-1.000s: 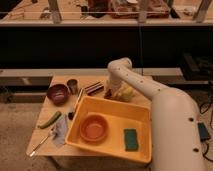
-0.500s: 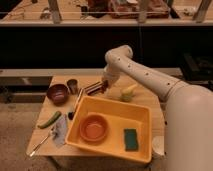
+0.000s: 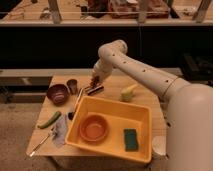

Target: Place grapes in purple bowl

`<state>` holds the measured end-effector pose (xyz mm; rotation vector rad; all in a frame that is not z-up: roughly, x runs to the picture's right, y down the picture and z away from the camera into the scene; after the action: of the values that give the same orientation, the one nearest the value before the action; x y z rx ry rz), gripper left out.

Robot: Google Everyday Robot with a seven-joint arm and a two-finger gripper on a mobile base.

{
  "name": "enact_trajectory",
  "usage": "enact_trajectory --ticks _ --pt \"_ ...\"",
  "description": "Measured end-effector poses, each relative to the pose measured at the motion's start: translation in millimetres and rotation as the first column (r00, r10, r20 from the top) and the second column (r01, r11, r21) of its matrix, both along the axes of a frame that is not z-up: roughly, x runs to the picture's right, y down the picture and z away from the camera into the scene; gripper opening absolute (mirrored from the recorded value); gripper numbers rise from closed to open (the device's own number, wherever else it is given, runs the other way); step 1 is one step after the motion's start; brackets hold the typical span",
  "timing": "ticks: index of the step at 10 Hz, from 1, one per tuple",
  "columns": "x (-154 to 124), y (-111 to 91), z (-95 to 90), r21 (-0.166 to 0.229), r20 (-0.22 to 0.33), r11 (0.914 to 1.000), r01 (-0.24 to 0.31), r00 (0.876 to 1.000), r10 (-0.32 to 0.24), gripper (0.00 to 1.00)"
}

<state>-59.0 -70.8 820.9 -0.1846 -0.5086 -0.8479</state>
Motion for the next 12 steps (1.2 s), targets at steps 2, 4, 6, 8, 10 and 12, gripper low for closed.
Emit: enact_trajectory --ticks 2,4,6,8,10,12 --pt "-26.8 -5.5 0.8 0.018 0.064 0.9998 0.008 0.998 -0.009 0.0" --pt "-52.2 -7.0 8.5 0.03 0.145 0.9995 0.01 0.989 -0.014 0.0" --pt "-90.9 2.8 19.4 0.018 0.257 0.9995 0.024 0.966 -0.028 0.0" --pt "-121.1 11.8 23.1 0.01 0.335 0.9991 0.041 0.941 -0.042 0.0" --pt "-165.8 29.2 21.4 0.004 0.417 0.9968 0.08 0.906 -0.074 0.0" --pt "-205.2 46.1 17.3 0.016 0.477 0.9918 0.127 0.871 -0.119 0.0"
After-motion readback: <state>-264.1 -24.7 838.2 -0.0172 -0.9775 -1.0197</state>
